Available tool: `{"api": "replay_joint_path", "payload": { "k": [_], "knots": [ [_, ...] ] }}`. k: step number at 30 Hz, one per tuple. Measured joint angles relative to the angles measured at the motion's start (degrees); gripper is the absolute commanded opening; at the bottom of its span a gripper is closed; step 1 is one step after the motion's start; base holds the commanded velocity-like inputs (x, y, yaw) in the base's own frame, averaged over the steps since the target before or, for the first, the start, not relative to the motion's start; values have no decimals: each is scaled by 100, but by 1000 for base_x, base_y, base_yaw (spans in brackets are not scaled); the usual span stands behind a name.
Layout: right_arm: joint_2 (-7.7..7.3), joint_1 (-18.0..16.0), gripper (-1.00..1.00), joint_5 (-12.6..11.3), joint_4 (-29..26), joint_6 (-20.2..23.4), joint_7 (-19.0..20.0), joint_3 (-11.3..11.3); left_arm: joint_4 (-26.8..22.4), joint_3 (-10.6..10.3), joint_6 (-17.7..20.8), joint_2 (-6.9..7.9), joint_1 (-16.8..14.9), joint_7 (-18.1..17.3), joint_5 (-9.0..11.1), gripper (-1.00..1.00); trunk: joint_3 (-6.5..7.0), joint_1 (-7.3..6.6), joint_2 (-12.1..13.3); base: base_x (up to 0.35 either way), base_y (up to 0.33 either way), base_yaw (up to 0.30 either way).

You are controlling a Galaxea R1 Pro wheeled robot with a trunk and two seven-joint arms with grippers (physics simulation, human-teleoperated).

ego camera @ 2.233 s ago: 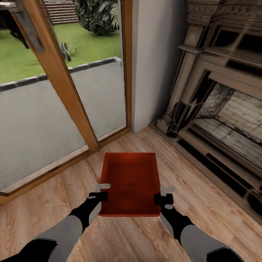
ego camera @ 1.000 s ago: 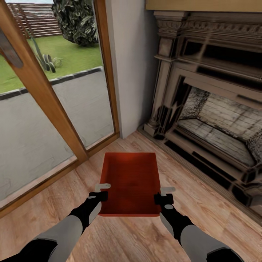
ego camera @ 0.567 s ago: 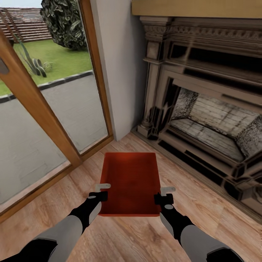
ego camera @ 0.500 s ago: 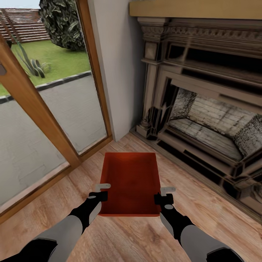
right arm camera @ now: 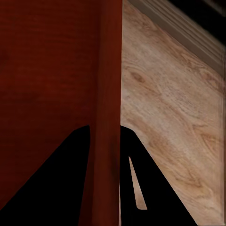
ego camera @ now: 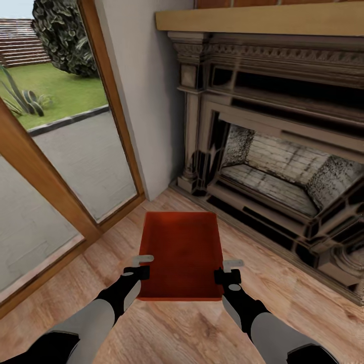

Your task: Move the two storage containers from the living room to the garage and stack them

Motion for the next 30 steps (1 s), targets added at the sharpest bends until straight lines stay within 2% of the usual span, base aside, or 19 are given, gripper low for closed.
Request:
{"api": "replay_joint_path", "payload": {
  "k": [24,30],
  "knots": [
    [0,0,-100,1,-1,2,-3,3,1,-1,0,1,0,-1,2,-100,185,0,0,0,0,-184],
    [1,-1,-100,-1,1,3,-4,6,0,-1,1,1,1,0,3,-100,209,0,0,0,0,-73]
  ]
}}
